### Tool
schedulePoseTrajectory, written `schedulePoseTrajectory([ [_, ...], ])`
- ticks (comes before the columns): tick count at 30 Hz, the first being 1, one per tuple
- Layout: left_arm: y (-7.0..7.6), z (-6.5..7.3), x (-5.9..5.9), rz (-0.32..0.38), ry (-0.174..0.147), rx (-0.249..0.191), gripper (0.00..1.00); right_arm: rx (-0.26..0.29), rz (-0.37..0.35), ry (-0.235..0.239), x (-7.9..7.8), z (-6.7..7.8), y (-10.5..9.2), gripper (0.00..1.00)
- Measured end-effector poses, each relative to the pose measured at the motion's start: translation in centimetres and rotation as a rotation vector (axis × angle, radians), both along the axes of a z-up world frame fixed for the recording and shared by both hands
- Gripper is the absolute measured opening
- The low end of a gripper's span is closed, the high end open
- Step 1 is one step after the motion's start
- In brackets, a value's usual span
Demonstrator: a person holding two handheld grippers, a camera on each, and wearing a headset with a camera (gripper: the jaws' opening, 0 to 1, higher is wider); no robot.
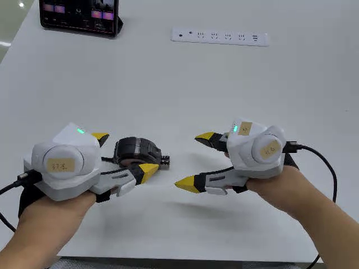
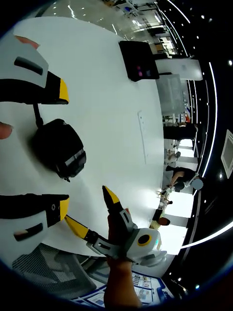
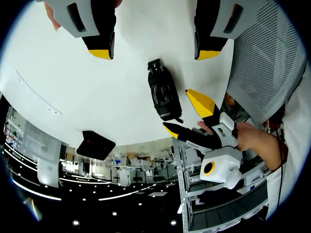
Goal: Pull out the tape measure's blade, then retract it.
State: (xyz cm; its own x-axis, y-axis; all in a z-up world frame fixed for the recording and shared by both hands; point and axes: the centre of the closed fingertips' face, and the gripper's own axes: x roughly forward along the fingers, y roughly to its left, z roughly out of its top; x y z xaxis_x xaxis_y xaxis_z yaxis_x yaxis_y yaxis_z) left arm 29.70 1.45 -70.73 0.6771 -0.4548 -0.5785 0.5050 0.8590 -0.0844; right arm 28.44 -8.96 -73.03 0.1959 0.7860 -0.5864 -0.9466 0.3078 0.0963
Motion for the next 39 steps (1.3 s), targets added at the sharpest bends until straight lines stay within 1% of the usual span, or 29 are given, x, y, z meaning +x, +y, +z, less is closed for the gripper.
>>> schedulePoseTrajectory([
  [2, 0.2, 0.0, -0.2, -0.014, 0.003, 0.003, 0.74, -0.008, -0.011, -0.005, 0.2, 0.0, -0.6, 0.66],
  [7, 0.5, 0.1, -0.6, -0.044, 0.003, 0.006, 0.75, -0.001, -0.034, -0.01, 0.4, 0.6, -1.7, 0.68],
  [9, 0.7, 0.1, -0.8, -0.053, 0.009, 0.003, 0.76, -0.002, -0.042, -0.012, 0.4, 0.6, -2.0, 0.69],
  [14, 1.1, 0.2, -1.3, -0.072, 0.012, 0.011, 0.79, -0.005, -0.052, -0.015, 0.1, 0.8, -2.8, 0.73],
  [20, 1.6, 0.5, -1.8, -0.09, 0.015, 0.003, 0.82, -0.007, -0.067, -0.02, -0.2, 1.1, -3.6, 0.76],
  [28, 1.4, 1.1, -2.1, -0.125, -0.001, -0.008, 0.89, -0.01, -0.083, -0.022, -0.5, 1.5, -4.4, 0.79],
  [31, 1.5, 1.3, -2.2, -0.133, -0.005, -0.005, 0.89, -0.009, -0.09, -0.024, -0.6, 1.7, -4.7, 0.79],
  [34, 1.7, 1.4, -2.4, -0.142, -0.001, -0.01, 0.9, -0.007, -0.096, -0.023, -0.7, 1.8, -5.0, 0.8],
  [37, 2.0, 1.6, -2.5, -0.152, -0.006, -0.005, 0.91, -0.007, -0.099, -0.025, -1.0, 2.0, -5.3, 0.8],
  [39, 2.1, 1.8, -2.6, -0.161, -0.014, -0.011, 0.92, -0.006, -0.103, -0.022, -1.1, 2.0, -5.5, 0.81],
])
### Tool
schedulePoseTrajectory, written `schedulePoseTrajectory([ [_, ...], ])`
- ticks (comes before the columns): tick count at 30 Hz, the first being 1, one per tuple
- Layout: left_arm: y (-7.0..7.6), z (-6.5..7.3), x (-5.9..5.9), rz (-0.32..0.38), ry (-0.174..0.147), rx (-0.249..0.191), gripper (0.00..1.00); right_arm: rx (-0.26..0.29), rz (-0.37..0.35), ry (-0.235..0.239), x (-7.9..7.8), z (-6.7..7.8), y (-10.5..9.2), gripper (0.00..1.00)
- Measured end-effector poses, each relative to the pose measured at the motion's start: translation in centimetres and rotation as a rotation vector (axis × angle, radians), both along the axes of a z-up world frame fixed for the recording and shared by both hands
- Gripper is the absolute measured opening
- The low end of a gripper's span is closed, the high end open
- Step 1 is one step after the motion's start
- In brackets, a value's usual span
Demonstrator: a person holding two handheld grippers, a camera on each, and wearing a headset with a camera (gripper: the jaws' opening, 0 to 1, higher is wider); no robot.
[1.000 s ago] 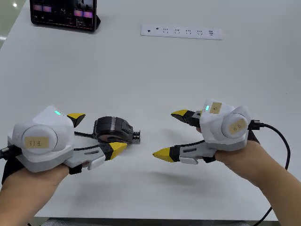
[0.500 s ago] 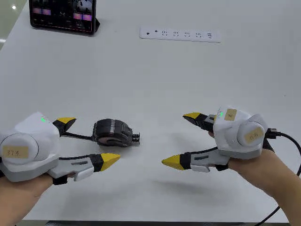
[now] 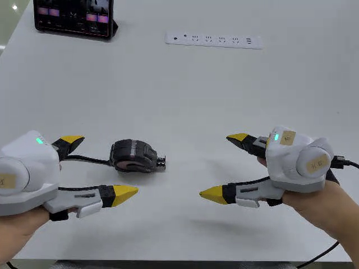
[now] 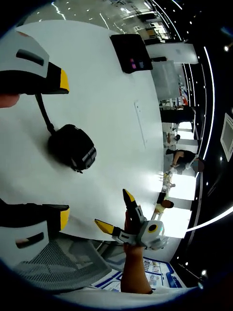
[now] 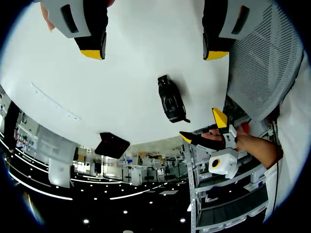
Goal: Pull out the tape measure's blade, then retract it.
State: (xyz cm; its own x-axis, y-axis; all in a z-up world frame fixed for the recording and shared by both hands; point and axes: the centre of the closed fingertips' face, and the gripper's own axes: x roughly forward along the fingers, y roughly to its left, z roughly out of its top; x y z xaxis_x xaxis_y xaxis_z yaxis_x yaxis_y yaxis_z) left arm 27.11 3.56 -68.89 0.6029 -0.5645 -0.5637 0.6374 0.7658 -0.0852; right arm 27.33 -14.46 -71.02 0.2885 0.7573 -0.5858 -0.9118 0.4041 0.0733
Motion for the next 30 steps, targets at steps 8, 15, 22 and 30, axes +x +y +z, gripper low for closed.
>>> schedulePoseTrajectory([
  [8, 0.5, 0.0, -0.4, -0.02, -0.009, 0.019, 0.95, -0.002, -0.013, 0.006, -0.5, 0.0, -0.8, 0.81],
  [15, 0.5, 0.1, -0.9, -0.036, -0.004, 0.016, 0.99, -0.002, -0.025, 0.01, -1.0, 0.1, -1.3, 0.82],
  [22, 0.8, 0.3, -1.2, -0.048, -0.002, 0.015, 0.99, -0.005, -0.039, 0.013, -1.5, 0.2, -2.2, 0.85],
  [30, 1.4, 0.3, -1.6, -0.063, 0.004, 0.034, 0.99, -0.001, -0.048, 0.012, -2.3, 0.2, -2.8, 0.92],
])
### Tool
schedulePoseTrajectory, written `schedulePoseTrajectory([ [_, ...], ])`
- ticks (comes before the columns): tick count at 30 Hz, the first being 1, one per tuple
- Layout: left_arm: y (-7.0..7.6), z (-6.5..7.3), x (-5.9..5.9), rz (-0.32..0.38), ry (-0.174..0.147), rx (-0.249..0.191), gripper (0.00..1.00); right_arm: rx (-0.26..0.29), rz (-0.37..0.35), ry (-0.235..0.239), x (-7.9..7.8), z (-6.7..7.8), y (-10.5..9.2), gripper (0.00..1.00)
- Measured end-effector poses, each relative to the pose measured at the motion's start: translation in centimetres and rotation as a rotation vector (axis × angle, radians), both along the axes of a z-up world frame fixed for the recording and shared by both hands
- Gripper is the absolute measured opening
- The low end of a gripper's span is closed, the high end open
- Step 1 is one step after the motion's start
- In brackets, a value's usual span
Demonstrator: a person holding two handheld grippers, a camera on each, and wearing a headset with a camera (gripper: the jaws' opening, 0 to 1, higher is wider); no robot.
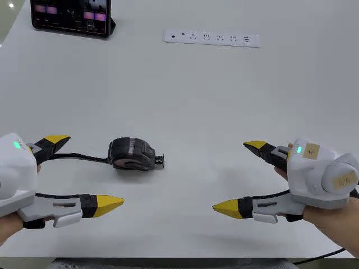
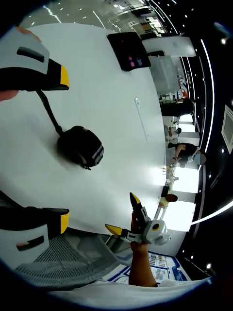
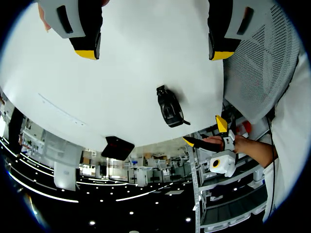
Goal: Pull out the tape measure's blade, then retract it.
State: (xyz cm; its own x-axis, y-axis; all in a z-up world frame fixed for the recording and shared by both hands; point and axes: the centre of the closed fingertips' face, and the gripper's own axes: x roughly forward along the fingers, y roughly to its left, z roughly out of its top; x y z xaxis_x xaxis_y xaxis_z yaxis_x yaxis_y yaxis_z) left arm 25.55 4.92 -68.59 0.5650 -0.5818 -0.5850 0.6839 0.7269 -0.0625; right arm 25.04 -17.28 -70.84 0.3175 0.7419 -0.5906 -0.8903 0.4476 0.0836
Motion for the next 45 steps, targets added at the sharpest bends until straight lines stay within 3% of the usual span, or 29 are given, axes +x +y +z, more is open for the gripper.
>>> schedulePoseTrajectory([
  [7, 0.3, 0.0, -0.7, -0.007, 0.019, -0.008, 0.99, -0.001, -0.009, 0.003, -0.6, 0.0, -0.5, 0.99],
  [26, 1.9, 0.3, -0.8, 0.015, 0.004, 0.002, 0.99, -0.007, -0.047, 0.012, -1.1, 0.0, -2.8, 0.99],
  [45, 1.8, 0.1, -1.3, -0.005, 0.027, -0.006, 0.99, -0.024, -0.052, 0.021, -1.3, -0.2, -3.5, 0.99],
])
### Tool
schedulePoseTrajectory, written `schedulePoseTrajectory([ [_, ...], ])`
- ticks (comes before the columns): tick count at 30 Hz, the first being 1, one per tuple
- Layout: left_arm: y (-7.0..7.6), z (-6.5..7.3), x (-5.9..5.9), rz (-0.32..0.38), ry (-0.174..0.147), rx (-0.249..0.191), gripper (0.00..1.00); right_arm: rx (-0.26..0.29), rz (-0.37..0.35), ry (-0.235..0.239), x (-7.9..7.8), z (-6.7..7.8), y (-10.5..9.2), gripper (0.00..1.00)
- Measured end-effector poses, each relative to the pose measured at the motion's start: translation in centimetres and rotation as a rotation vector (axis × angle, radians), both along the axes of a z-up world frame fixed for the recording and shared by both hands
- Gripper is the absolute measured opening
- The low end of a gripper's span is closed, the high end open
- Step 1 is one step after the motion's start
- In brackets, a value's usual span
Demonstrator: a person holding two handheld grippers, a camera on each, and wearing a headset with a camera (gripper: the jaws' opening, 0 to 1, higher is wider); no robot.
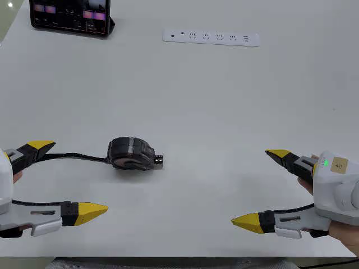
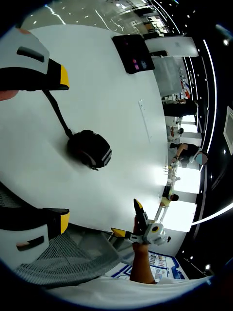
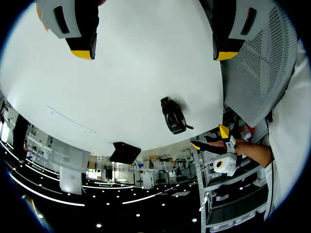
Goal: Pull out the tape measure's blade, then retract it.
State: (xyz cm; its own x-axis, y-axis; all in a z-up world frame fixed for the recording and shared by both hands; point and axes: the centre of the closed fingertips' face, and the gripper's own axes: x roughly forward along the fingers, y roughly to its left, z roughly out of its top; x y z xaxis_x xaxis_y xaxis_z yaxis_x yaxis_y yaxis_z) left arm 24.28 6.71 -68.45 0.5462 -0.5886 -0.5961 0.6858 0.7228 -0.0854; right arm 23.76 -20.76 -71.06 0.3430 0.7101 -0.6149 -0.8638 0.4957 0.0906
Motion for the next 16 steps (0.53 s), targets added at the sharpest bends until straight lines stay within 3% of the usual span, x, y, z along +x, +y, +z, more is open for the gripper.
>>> schedulePoseTrajectory([
  [3, -0.2, 0.15, -0.06, -0.014, -0.015, 0.007, 0.99, 0.0, -0.002, 0.0, 0.01, 0.0, -0.08, 0.99],
  [4, -0.56, 0.17, -0.3, -0.024, -0.004, -0.01, 0.99, 0.0, -0.002, 0.001, -0.01, -0.01, -0.12, 0.99],
  [16, -0.45, -0.14, -0.48, -0.025, 0.005, 0.003, 0.99, -0.002, -0.001, 0.013, -0.4, -0.24, -0.26, 0.99],
])
